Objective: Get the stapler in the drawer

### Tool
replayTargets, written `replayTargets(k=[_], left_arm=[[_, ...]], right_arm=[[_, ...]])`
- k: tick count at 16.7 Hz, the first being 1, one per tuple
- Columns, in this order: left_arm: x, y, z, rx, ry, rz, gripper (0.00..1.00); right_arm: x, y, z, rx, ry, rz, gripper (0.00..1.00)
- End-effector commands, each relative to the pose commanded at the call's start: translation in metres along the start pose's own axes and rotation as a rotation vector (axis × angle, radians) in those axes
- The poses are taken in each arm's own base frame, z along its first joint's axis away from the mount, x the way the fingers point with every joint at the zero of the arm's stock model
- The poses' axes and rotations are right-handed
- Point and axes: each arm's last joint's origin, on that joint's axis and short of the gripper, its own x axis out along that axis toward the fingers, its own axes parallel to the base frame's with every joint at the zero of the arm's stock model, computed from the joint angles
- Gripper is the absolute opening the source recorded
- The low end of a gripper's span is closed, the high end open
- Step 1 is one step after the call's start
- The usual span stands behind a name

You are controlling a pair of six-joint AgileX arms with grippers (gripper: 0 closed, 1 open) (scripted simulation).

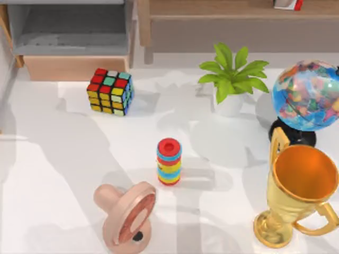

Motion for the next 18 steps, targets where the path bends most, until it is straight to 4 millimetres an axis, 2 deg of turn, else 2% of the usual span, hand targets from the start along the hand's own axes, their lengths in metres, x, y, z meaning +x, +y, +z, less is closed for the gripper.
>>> replayTargets(k=[3, 9, 11, 16, 18], left_arm=[[0.007, -0.003, -0.003, 0.002, 0.037, -0.020, 0.00], [0.002, -0.002, -0.001, 0.015, 0.017, -0.008, 0.00], [-0.016, 0.001, 0.005, 0.065, -0.047, 0.031, 0.00], [-0.089, 0.014, 0.016, 0.257, -0.222, 0.192, 0.00], [-0.108, 0.013, 0.019, 0.308, -0.266, 0.229, 0.00]], right_arm=[[0.000, 0.000, 0.000, 0.000, 0.000, 0.000, 1.00], [0.000, 0.000, 0.000, 0.000, 0.000, 0.000, 1.00], [0.000, 0.000, 0.000, 0.000, 0.000, 0.000, 1.00], [0.000, 0.000, 0.000, 0.000, 0.000, 0.000, 1.00], [0.000, 0.000, 0.000, 0.000, 0.000, 0.000, 1.00]])
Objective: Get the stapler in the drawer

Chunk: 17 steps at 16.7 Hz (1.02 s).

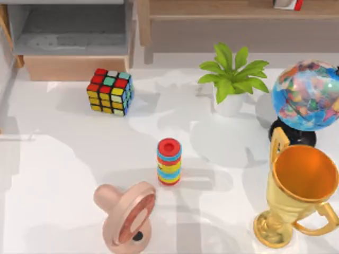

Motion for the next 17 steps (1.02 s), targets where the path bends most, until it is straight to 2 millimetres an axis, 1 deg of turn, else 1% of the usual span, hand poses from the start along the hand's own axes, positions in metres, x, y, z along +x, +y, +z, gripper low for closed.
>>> replayTargets(k=[2, 4, 8, 11, 14, 16, 17], left_arm=[[-0.004, 0.000, 0.002, 0.022, -0.017, -0.001, 0.00], [0.005, -0.004, -0.002, 0.014, -0.003, -0.037, 0.00], [0.042, -0.022, -0.016, -0.091, 0.081, -0.139, 0.00], [0.069, -0.036, -0.026, -0.205, 0.155, -0.186, 0.00], [0.098, -0.048, -0.037, -0.281, 0.251, -0.231, 0.00], [0.107, -0.054, -0.042, -0.303, 0.295, -0.253, 0.00], [0.108, -0.054, -0.043, -0.304, 0.299, -0.255, 0.00]], right_arm=[[0.000, 0.000, 0.000, 0.000, 0.000, 0.000, 1.00], [0.000, 0.000, 0.000, 0.000, 0.000, 0.000, 1.00], [0.000, 0.000, 0.000, 0.000, 0.000, 0.000, 1.00], [0.000, 0.000, 0.000, 0.000, 0.000, 0.000, 1.00], [0.000, 0.000, 0.000, 0.000, 0.000, 0.000, 1.00], [0.000, 0.000, 0.000, 0.000, 0.000, 0.000, 1.00], [0.000, 0.000, 0.000, 0.000, 0.000, 0.000, 1.00]])
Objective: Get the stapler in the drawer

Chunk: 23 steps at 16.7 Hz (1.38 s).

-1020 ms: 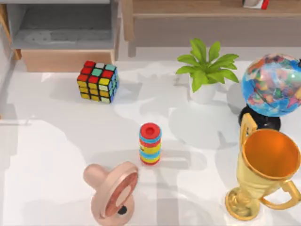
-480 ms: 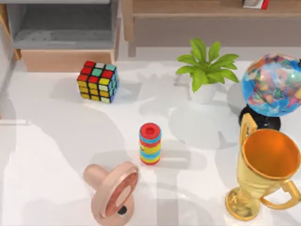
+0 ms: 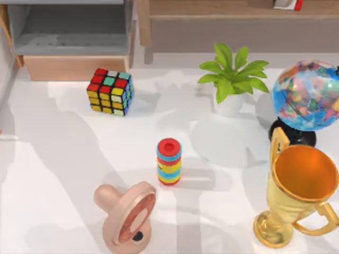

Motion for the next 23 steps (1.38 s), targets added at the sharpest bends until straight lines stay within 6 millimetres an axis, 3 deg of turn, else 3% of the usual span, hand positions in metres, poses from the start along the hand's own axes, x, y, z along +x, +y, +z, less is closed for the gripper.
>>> replayTargets(k=[4, 17, 23], left_arm=[[0.0000, 0.0000, 0.0000, 0.000, 0.000, 0.000, 0.00], [0.0000, 0.0000, 0.0000, 0.000, 0.000, 0.000, 0.98], [0.0000, 0.0000, 0.0000, 0.000, 0.000, 0.000, 1.00]], right_arm=[[0.0000, 0.0000, 0.0000, 0.000, 0.000, 0.000, 1.00], [0.0000, 0.0000, 0.0000, 0.000, 0.000, 0.000, 1.00], [0.0000, 0.0000, 0.0000, 0.000, 0.000, 0.000, 1.00]])
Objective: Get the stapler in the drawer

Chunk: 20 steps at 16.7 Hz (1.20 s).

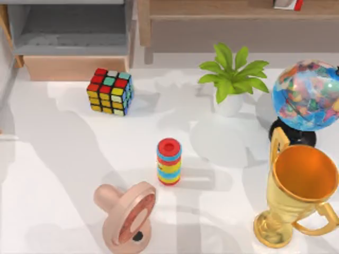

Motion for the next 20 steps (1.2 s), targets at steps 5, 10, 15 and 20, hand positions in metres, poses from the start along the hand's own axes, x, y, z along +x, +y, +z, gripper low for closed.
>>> replayTargets(k=[5, 10, 15, 20], left_arm=[[-0.002, 0.002, 0.000, 0.002, -0.013, 0.004, 1.00], [-0.034, 0.010, 0.009, 0.107, -0.248, 0.064, 1.00], [-0.066, 0.043, -0.004, 0.276, -0.573, 0.236, 1.00], [-0.085, 0.094, -0.062, 0.462, -0.803, 0.569, 1.00]], right_arm=[[0.000, 0.000, 0.000, 0.000, 0.000, 0.000, 1.00], [0.000, 0.000, 0.000, 0.000, 0.000, 0.000, 1.00], [0.000, 0.000, 0.000, 0.000, 0.000, 0.000, 1.00], [0.000, 0.000, 0.000, 0.000, 0.000, 0.000, 1.00]])
